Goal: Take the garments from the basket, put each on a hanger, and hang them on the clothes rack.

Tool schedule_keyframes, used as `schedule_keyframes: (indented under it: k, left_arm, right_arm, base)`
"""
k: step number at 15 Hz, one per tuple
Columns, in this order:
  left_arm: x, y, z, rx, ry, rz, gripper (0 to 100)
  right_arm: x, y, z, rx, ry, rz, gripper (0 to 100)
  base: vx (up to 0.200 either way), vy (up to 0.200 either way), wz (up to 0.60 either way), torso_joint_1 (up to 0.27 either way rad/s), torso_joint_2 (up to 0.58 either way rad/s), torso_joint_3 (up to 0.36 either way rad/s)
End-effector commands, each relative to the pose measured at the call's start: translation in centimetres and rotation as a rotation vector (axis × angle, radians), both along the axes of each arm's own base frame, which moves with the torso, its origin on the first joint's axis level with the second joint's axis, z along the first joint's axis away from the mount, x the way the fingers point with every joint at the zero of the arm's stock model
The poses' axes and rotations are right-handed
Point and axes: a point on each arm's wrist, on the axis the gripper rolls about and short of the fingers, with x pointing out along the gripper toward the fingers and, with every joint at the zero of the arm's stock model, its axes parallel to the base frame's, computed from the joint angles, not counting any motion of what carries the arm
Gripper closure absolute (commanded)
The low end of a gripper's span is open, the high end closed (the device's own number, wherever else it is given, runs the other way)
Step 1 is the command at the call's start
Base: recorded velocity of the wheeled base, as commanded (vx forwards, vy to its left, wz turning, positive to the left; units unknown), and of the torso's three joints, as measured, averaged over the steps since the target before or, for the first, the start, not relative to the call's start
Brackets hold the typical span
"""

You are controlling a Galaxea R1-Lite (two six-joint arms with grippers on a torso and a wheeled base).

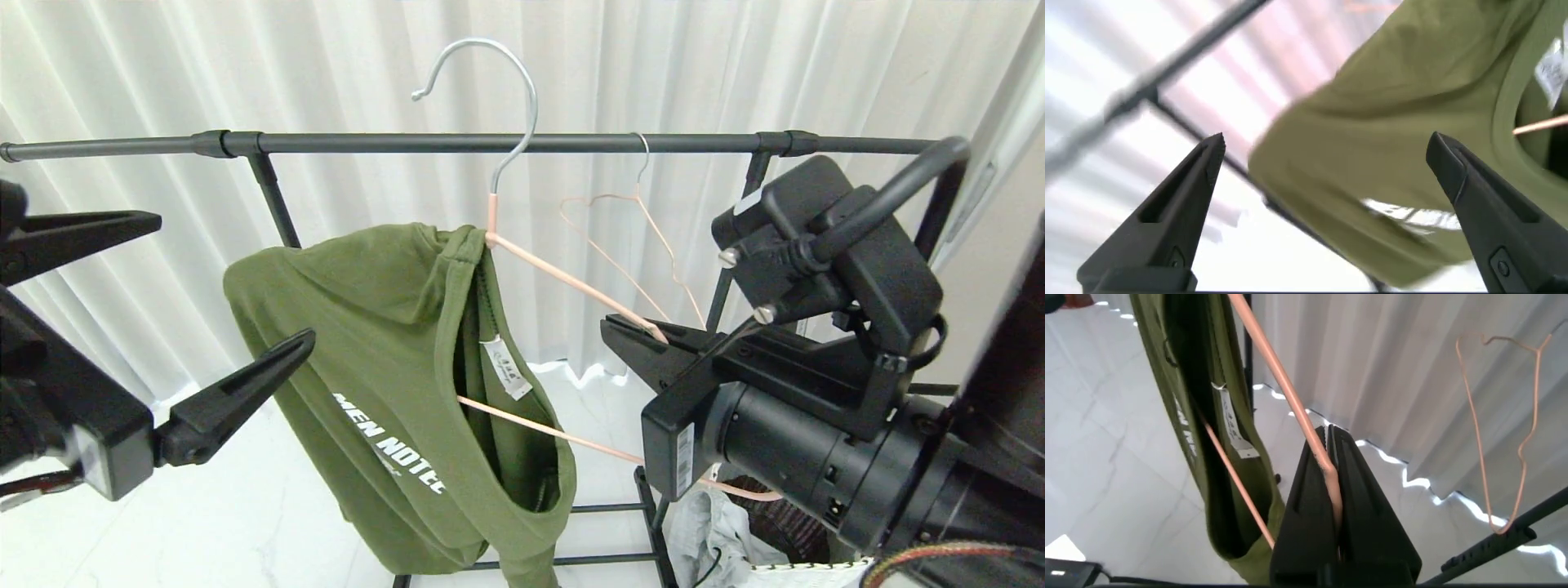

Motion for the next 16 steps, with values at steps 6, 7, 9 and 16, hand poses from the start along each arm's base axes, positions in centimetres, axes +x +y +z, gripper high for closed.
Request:
schedule_keyframes:
  k: [6, 7, 9, 16]
  left_arm:
    - [1.4, -0.4, -0.4, 0.062, 0.001, -0.092, 0]
    - [1.5, -0.6, -0.7, 0.070, 0.011, -0.103, 0]
    - [2.0, -1.0, -1.2, 0.086, 0.031, -0.111, 0]
    - [2.2, -1.1, -1.9, 0.106, 0.051, -0.109, 100]
  right_arm:
    - [-1.5, 0.3, 0.0, -0.003, -0.001, 0.057, 100]
    - [-1.8, 0.5, 0.0, -0.004, -0.002, 0.070, 100]
    - [-2.6, 0.7, -0.4, -0.016, 0.003, 0.102, 100]
    - [-3.5, 0.9, -0.9, -0.056, -0.014, 0.143, 100]
  base:
    - [0.000, 0.000, 0.00, 0.000, 0.00, 0.000]
    - [0.000, 0.000, 0.00, 0.000, 0.00, 0.000]
    - [0.000, 0.000, 0.00, 0.000, 0.00, 0.000]
    - [0.000, 0.000, 0.00, 0.000, 0.00, 0.000]
